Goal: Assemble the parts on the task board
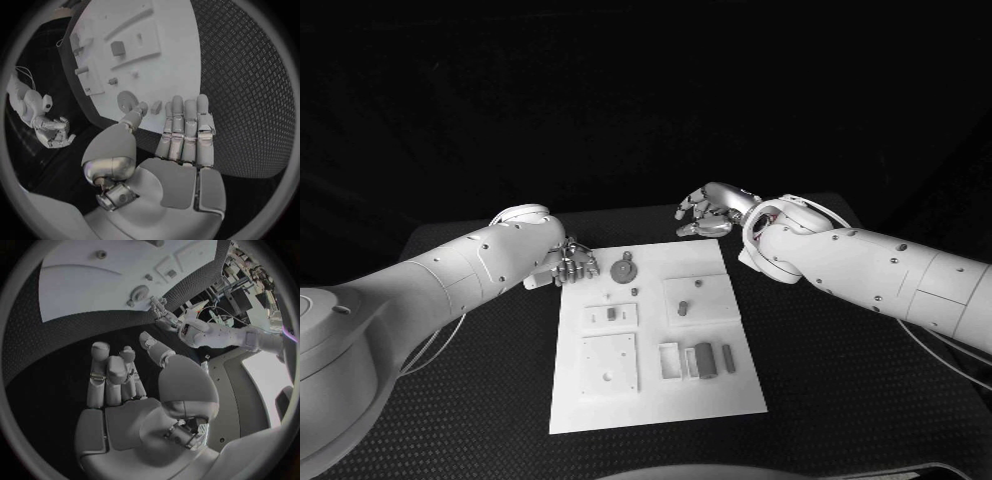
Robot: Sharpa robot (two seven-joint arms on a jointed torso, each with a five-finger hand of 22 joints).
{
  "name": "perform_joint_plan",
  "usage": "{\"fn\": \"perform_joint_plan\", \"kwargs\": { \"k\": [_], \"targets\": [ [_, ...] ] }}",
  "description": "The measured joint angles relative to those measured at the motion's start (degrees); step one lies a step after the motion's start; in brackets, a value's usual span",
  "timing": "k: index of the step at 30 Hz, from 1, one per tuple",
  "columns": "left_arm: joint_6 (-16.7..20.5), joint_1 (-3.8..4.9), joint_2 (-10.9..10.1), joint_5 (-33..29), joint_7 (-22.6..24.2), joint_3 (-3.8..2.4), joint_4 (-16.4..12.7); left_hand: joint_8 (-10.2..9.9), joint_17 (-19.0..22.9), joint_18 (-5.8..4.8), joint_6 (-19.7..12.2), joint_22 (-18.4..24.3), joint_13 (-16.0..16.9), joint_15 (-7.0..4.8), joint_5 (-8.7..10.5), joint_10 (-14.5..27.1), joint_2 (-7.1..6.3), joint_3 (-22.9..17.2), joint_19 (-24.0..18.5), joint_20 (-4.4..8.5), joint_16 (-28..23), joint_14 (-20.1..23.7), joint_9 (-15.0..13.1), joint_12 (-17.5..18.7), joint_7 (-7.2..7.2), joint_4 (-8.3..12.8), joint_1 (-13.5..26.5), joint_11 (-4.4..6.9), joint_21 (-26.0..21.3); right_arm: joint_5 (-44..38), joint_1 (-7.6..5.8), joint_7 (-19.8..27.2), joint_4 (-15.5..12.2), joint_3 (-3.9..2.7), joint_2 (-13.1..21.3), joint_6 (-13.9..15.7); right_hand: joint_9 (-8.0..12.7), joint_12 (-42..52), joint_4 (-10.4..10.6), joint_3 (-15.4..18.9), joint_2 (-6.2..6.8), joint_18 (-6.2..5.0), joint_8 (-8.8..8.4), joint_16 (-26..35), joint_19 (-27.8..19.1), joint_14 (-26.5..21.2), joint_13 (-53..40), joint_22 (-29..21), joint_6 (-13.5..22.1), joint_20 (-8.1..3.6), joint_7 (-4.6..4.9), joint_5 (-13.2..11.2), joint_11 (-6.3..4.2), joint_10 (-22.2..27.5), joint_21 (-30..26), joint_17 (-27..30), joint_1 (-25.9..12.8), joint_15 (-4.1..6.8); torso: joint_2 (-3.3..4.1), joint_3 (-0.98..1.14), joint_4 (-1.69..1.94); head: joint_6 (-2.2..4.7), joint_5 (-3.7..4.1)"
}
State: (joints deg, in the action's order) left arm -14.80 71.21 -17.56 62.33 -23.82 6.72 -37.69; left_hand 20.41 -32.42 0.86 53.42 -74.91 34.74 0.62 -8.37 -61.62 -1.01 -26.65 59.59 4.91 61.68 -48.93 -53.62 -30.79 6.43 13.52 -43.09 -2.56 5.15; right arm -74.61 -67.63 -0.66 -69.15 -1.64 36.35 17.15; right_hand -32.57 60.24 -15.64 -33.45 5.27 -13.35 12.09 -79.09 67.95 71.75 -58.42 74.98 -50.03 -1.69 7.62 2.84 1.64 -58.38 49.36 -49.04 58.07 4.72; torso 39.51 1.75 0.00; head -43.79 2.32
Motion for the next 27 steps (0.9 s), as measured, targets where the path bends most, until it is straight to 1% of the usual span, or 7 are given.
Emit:
{"fn": "perform_joint_plan", "kwargs": {
  "k": [2, 4, 10, 16, 18, 22, 27],
  "targets": [
    [0.0, 0.00, 0.0, 0.0, 0.1, 0.00, 0.0, -0.3, 0.1, 0.00, 0.0, 0.0, -0.1, 0.00, 0.00, 0.0, 0.64, -0.1, 0.0, 0.00, 0.0, 0.0, 0.0, 0.0, 0.00, 0.1, -0.1, 0.00, 0.0, 0.0, 0.00, 0.0, 0.0, 0.00, 0.0, 0.0, 0.0, 0.0, 0.0, 0.0, 0.00, 0.00, 0.00, 0.0, 0.0, 0.0, 0.0, 0.0, 0.0, 0.00, 0.00, 0.0, 0.00, 0.0, 0.0, 0.0, 0.0, 0.00, 0.00, 0.02, 0.01, 0.00, 0.02],
    [0.0, 0.00, 0.1, 0.0, 0.2, 0.00, 0.0, -0.3, 0.1, 0.01, 0.0, 0.0, -0.1, 0.00, 0.00, 0.0, 0.67, 0.0, 0.0, 0.00, 0.0, 0.0, 0.0, 0.0, 0.00, 0.2, -0.1, 0.00, 0.0, 0.0, 0.00, 0.0, 0.0, 0.00, 0.0, 0.0, 0.0, 0.0, 0.0, 0.0, 0.00, 0.00, 0.00, 0.0, 0.0, 0.0, 0.0, 0.0, 0.0, 0.00, 0.00, 0.0, 0.00, 0.0, 0.0, 0.0, 0.0, 0.00, 0.01, 0.03, 0.01, 0.00, 0.06],
    [0.0, -0.01, 0.1, -0.1, 0.4, 0.01, 0.2, -0.8, 0.4, 0.00, 0.0, 0.0, -0.4, 0.00, 0.00, 0.1, 2.10, 0.1, 0.0, 0.00, 0.0, 0.0, 0.0, 0.0, 0.00, 0.7, -0.2, 0.05, 0.0, 0.0, 0.00, 0.0, 0.0, 0.00, -0.1, 0.0, 0.0, 0.0, 0.0, 0.0, 0.00, 0.00, 0.00, 0.0, 0.2, 0.0, 0.0, 0.0, 0.0, -0.15, -0.01, 0.0, 0.00, 0.0, 0.0, 0.0, 0.0, 0.00, 0.01, 0.04, 0.02, 0.00, 0.14],
    [0.0, -0.01, 0.3, -0.2, 0.6, 0.01, 0.4, -1.2, 0.6, 0.00, 0.0, 0.0, -0.6, 0.20, 0.00, 0.1, 2.97, 0.1, 0.0, 0.00, 0.0, 0.2, 0.0, 0.0, 0.00, 1.3, -0.3, 0.15, 0.0, 0.0, 0.00, 0.0, 0.1, 0.00, -0.1, 0.0, 0.0, 0.0, 0.2, -0.2, 0.00, 0.00, 0.00, 0.0, 0.2, 0.0, 0.0, 0.0, 0.0, -0.14, -0.02, 0.0, 0.00, 0.0, 0.0, 0.0, 0.0, 0.00, 0.03, 0.05, 0.02, 0.00, 0.24],
    [0.0, -0.01, 0.4, -0.3, 0.7, 0.01, 0.4, -1.4, 0.7, 0.00, 0.0, 0.0, -0.7, 0.20, 0.00, 0.1, 3.49, 0.2, 0.0, 0.00, 0.2, 0.2, 0.0, -0.2, 0.00, 1.4, -0.5, 0.15, 0.0, 0.0, 0.00, 0.0, 0.1, 0.00, -0.1, 0.0, 0.0, 0.0, 0.2, -0.2, 0.00, 0.00, 0.00, 0.0, 0.2, 0.0, 0.0, 0.0, 0.0, -0.14, -0.03, 0.0, 0.00, 0.0, 0.0, 0.0, 0.0, 0.00, 0.04, 0.05, 0.02, 0.00, 0.24],
    [-0.1, -0.03, 0.5, -0.4, 0.9, 0.01, 0.5, -1.5, 0.8, 0.00, 0.0, 0.0, -0.8, 0.20, 0.00, 0.1, 3.74, 0.1, 0.0, 0.00, 0.2, 0.2, 0.0, -0.2, 0.00, 2.0, -0.8, 0.15, 0.0, 0.0, 0.00, -0.1, 0.0, 0.00, -0.2, 0.0, 0.0, 0.0, 0.2, -0.2, 0.00, 0.00, 0.00, 0.0, 0.2, 0.0, 0.0, 0.0, 0.0, -0.14, -0.03, 0.0, 0.00, 0.0, 0.0, 0.0, 0.0, 0.00, 0.06, 0.03, 0.01, -0.01, 0.24],
    [-0.1, -0.30, 0.6, -0.5, 1.0, 0.01, 0.6, -2.0, 1.0, 0.00, 0.0, 0.0, -0.9, 0.20, 0.00, 0.1, 3.94, -0.1, 0.0, 0.00, 0.2, 0.2, 0.2, -0.2, 0.00, 2.3, -1.0, 0.15, 0.0, 0.0, 0.00, -0.1, 0.0, 0.00, -0.2, 0.0, 0.0, 0.0, 0.2, -0.2, 0.00, 0.00, 0.00, 0.0, 0.1, 0.0, 0.0, 0.0, -0.1, -0.14, -0.06, 0.0, 0.00, 0.0, 0.0, 0.0, 0.0, 0.00, 0.07, 0.03, -0.01, -0.18, 0.27]
  ]
}}
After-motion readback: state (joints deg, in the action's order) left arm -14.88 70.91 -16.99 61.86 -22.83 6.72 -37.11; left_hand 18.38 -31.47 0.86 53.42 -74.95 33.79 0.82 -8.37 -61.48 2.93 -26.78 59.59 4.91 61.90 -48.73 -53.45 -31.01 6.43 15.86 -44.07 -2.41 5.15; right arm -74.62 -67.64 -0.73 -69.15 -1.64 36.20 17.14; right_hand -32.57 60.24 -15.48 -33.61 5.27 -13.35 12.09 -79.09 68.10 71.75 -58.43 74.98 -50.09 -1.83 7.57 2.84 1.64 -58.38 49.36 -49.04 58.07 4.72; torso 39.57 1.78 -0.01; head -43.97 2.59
